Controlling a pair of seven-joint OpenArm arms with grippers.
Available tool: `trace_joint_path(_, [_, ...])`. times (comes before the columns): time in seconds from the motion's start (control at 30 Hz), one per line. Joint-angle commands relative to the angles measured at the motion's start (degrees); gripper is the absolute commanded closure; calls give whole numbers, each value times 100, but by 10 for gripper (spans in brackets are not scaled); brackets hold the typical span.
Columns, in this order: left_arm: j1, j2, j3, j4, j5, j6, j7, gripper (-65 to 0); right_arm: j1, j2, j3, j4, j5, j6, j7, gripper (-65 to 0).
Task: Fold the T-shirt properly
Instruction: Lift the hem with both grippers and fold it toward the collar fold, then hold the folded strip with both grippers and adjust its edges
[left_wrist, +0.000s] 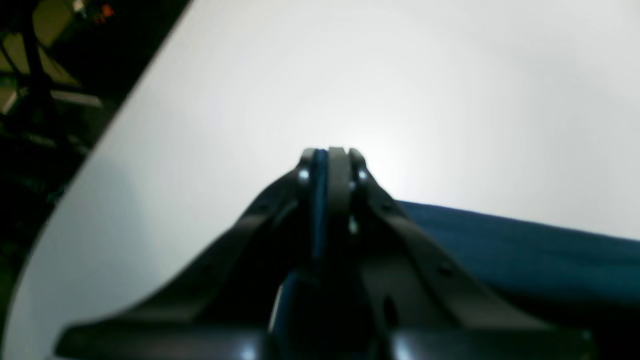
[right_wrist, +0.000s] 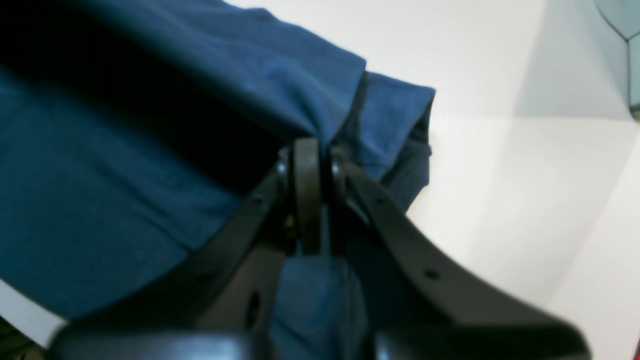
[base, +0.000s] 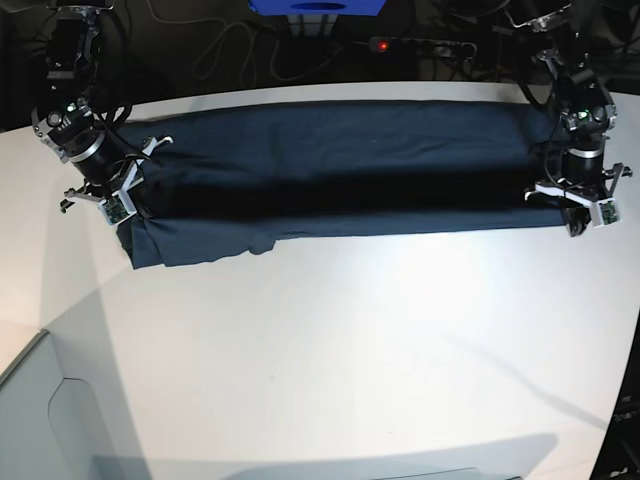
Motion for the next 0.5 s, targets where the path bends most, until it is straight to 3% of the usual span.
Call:
trace_joint_path(0.0, [-19, -76, -40, 31, -17, 49, -146, 0, 1, 63, 21, 90, 27, 88, 133, -2])
trace_joint_path(0.27, [78, -67, -58, -312, -17, 49, -146, 0, -43, 63, 13, -139, 19, 88, 133, -2])
trace_joint_path(0.47, [236, 161, -49, -320, -17, 49, -146, 0, -149, 63, 13, -279, 19, 88, 133, -2])
